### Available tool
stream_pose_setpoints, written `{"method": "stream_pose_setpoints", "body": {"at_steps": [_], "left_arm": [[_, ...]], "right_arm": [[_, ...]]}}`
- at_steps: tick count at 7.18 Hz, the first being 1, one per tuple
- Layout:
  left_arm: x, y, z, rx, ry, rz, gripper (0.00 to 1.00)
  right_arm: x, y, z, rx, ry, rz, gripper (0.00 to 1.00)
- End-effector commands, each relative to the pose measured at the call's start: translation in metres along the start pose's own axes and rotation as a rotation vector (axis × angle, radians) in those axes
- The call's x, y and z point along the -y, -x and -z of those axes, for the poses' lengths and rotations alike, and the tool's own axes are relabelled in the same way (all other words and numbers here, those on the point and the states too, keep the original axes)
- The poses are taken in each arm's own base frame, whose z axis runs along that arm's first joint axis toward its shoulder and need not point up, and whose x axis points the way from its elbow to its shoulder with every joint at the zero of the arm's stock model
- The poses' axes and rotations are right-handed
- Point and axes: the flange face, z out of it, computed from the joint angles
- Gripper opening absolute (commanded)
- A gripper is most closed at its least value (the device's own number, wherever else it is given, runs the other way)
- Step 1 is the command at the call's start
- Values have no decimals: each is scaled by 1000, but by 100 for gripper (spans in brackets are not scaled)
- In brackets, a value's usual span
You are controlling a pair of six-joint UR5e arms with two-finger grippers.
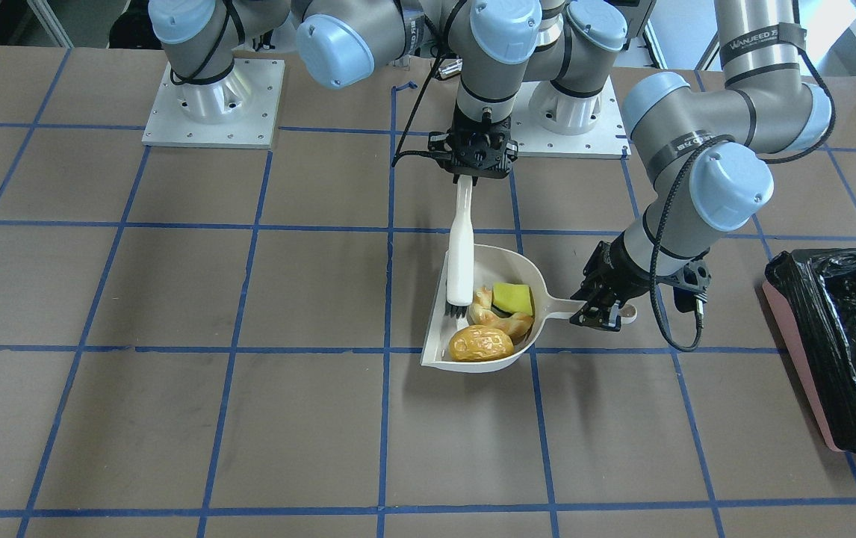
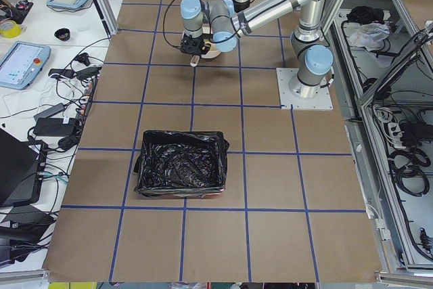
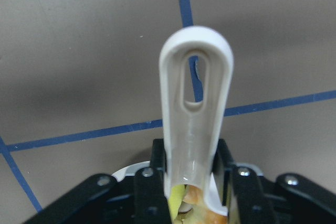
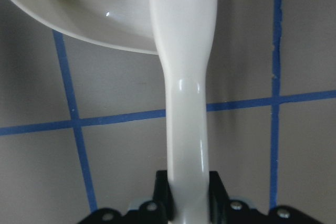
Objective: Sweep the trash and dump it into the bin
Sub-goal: 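Carry the dustpan to the black bin with the left gripper while the right withdraws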
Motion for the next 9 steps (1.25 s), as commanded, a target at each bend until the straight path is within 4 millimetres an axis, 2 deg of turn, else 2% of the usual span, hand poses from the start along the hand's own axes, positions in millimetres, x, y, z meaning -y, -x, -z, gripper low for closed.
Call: {"method": "stream_pose_setpoints", "body": {"at_steps": [1, 3, 4, 6, 8, 9], "left_arm": [[25, 3, 5, -6, 12, -9, 0], [66, 2, 30, -26, 4, 33, 0], [90, -2, 57, 1, 10, 23, 0], [142, 0, 100, 28, 1, 2, 0], [204, 22, 113, 11, -4, -9, 0], [233, 30, 129, -1, -10, 11, 0]], "right_arm": [[-11, -17, 24, -37, -16, 35, 18], [-11, -36, 47, -5, -22, -1, 18], [6, -46, 53, 10, -34, -25, 18], [66, -92, 60, 19, -28, -27, 18], [127, -152, 68, 30, -38, 7, 20], [152, -182, 69, 24, -38, 32, 20]]}}
